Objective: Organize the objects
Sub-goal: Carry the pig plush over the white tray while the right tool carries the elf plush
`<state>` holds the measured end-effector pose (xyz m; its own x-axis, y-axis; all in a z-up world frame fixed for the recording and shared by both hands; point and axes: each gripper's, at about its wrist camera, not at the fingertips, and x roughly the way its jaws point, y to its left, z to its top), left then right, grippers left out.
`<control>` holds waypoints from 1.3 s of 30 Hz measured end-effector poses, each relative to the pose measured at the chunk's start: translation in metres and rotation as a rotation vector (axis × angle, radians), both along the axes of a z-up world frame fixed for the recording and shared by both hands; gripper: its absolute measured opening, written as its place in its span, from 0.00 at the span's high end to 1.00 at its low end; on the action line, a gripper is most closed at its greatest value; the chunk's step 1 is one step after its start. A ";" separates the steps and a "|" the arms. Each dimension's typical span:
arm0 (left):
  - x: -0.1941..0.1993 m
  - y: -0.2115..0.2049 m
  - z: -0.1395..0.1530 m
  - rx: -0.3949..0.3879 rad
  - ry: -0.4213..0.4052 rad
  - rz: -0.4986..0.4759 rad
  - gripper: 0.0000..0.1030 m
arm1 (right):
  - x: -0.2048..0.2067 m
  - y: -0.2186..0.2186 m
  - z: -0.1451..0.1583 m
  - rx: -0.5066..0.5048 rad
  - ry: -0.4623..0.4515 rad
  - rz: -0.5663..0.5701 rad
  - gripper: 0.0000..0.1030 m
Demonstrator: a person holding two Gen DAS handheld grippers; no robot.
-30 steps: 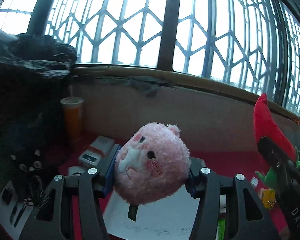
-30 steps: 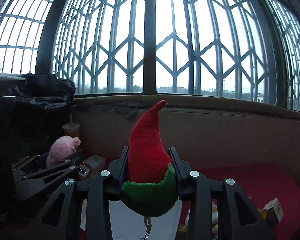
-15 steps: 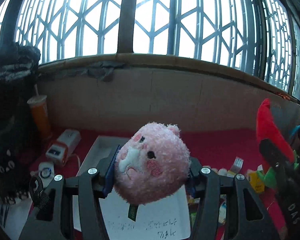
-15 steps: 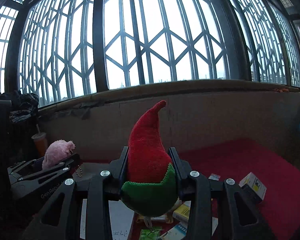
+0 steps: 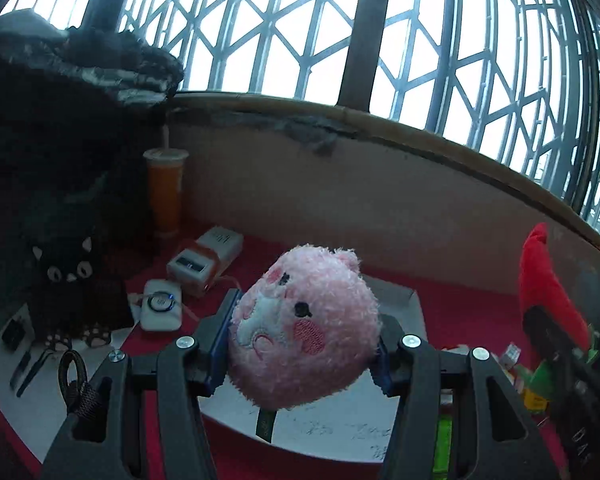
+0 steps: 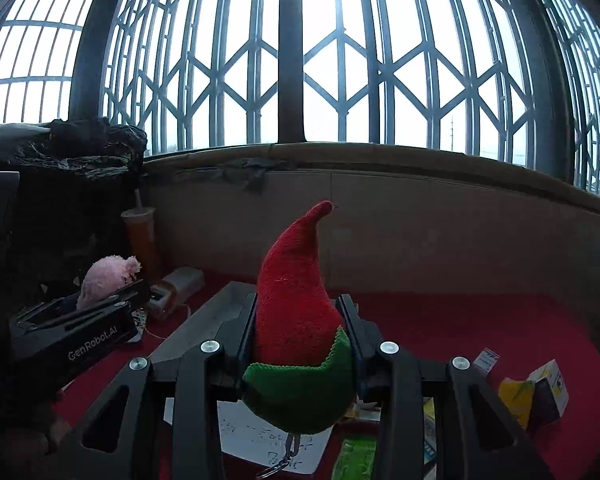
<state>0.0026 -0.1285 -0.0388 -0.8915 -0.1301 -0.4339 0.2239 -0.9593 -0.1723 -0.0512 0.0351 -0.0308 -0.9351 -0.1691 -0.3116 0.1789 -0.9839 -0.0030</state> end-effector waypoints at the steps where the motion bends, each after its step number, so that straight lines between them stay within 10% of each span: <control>1: -0.001 0.006 0.007 -0.021 0.015 -0.007 0.47 | 0.002 0.006 0.009 -0.007 0.017 -0.022 0.60; 12: -0.039 0.085 -0.016 -0.174 -0.118 -0.311 0.47 | 0.029 0.054 -0.019 -0.121 0.093 -0.203 0.60; 27: 0.003 0.021 -0.034 0.011 -0.045 -0.065 0.47 | 0.000 0.016 -0.013 0.040 -0.024 -0.038 0.59; 39: -0.044 0.086 -0.001 -0.188 -0.106 -0.296 0.47 | 0.028 0.069 -0.021 -0.166 0.053 -0.212 0.59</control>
